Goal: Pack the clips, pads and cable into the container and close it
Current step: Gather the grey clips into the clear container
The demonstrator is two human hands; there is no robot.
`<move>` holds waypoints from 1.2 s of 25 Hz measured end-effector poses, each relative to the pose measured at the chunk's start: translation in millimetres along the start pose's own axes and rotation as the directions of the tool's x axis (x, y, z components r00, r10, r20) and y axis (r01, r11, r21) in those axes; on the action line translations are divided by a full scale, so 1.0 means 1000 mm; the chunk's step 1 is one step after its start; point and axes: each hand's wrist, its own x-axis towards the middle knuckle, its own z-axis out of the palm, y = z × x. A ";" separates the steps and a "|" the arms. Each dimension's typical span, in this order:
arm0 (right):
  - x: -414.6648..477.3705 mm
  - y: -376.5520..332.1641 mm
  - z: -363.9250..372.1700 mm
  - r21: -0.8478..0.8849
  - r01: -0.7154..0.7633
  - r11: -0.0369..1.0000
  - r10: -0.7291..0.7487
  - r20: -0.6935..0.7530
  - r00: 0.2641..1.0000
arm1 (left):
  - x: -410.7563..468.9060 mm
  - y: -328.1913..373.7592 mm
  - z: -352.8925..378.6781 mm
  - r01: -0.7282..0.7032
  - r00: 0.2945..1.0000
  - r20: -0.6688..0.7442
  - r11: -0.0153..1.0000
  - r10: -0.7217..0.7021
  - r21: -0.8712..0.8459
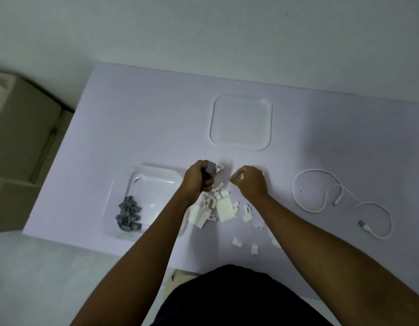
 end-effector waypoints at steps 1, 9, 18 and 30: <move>-0.003 -0.008 -0.003 0.165 -0.042 0.985 0.044 -0.005 0.999 | -0.004 0.004 -0.003 0.000 1.000 -0.024 0.999 0.002 0.051; -0.048 -0.085 0.004 0.829 -0.500 0.248 -0.080 0.532 0.843 | -0.029 0.034 -0.084 -0.037 0.997 -0.056 0.960 0.054 0.278; -0.082 -0.177 0.126 0.770 -0.533 0.352 -0.038 0.580 0.814 | -0.045 0.024 -0.222 -0.141 0.990 0.141 -0.030 -0.002 0.990; -0.106 -0.148 0.201 0.540 -0.674 0.505 0.459 0.493 0.739 | -0.072 -0.018 -0.246 -0.233 0.965 0.261 -0.437 0.005 0.869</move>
